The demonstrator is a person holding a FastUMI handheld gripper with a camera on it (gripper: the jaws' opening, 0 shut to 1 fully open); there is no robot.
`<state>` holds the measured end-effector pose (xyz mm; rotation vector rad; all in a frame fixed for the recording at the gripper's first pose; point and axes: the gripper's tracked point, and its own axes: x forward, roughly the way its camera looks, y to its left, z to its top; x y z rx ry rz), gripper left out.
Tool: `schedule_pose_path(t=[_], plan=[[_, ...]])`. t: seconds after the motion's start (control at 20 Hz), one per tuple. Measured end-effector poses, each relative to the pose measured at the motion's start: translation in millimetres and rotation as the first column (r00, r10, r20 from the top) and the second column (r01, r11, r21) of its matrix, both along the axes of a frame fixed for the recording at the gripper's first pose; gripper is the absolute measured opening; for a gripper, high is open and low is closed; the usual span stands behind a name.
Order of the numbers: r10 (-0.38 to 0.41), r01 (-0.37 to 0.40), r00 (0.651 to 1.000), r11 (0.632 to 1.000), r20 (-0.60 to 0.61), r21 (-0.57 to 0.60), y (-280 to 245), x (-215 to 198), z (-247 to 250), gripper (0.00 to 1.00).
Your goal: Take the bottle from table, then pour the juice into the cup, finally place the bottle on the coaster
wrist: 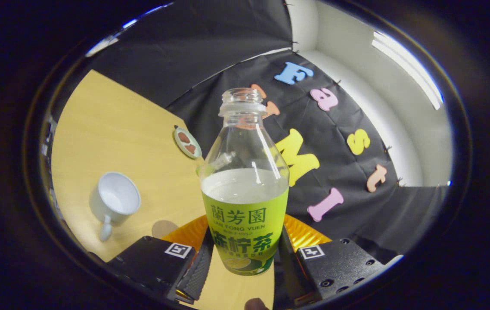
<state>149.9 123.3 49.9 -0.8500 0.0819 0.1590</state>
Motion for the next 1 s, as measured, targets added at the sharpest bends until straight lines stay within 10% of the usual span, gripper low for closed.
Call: schedule_pose_path(t=[0.35,1.0], plan=[[0.068,-0.017,0.994,0.865,-0.085,0.501,-10.1,-6.0,20.5,0.76],[0.150,-0.046,0.985,0.720,-0.090,0.692,10.2,27.4,37.1,0.77]])
